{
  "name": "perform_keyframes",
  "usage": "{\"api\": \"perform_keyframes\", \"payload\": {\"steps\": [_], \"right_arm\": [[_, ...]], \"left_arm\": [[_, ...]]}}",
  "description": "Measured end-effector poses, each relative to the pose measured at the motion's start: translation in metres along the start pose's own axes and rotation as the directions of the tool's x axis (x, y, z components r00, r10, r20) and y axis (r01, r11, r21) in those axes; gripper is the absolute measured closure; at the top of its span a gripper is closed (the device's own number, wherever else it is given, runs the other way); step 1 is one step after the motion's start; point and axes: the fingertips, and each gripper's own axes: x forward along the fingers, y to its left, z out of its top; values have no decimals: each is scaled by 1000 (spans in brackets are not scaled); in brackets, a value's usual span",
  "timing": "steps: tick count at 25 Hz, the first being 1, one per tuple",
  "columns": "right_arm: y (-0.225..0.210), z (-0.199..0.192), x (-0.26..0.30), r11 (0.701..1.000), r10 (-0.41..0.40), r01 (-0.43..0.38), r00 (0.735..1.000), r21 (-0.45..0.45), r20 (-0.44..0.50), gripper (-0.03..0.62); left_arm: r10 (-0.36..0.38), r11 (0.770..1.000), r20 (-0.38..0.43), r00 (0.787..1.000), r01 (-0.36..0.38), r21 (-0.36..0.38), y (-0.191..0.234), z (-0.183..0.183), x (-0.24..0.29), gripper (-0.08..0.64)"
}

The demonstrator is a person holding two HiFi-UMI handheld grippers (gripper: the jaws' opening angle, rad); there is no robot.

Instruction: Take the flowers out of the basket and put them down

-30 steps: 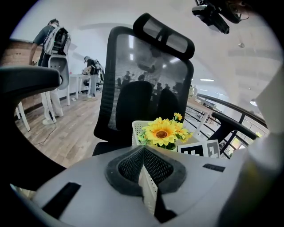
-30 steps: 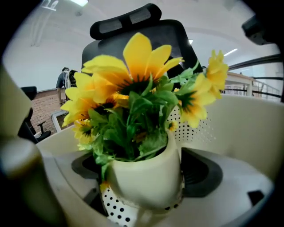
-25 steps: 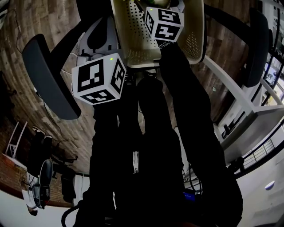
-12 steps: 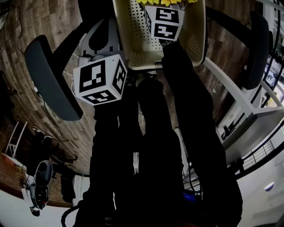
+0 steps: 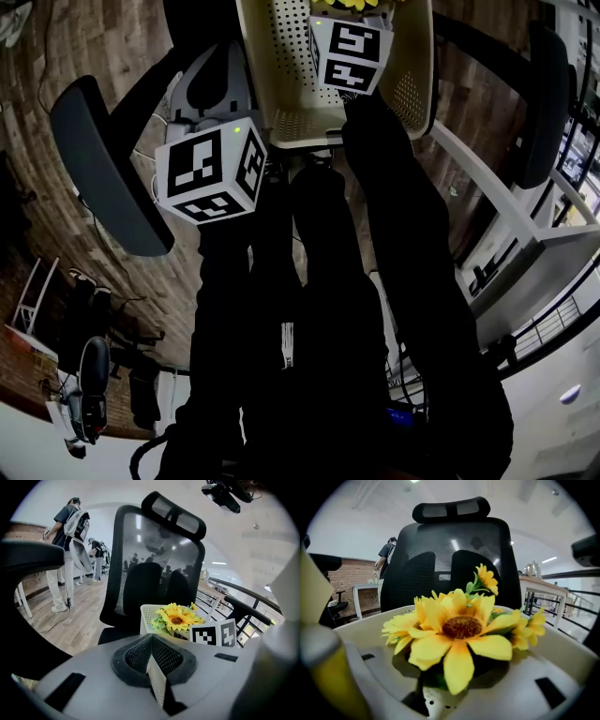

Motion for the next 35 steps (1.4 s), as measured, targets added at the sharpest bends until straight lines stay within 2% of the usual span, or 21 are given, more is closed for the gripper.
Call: {"api": "perform_keyframes", "payload": {"steps": [10,16,22,26,31,35], "right_arm": [[-4,26,-24,1000,-15,16,999,-17,52,356],[-7,110,-100,999,-35,36,994,-4,101,356],[-7,149,-124,998,-52,44,986,54,155,356],[-14,199,-182,994,-90,77,981,78,172,356],[-29,256,-271,986,-148,131,972,98,183,356],[-25,270,-291,976,-200,184,969,114,147,356]], "left_arm": [[-3,1000,7,1000,3,14,-5,9,-7,558],[-35,999,32,999,34,20,-37,65,-63,558],[-45,998,66,997,42,46,-39,94,-58,558],[-66,997,80,995,62,50,-55,131,-98,558],[-121,990,92,988,114,81,-101,174,-156,558],[-200,976,75,977,192,104,-111,197,-158,558]]}}
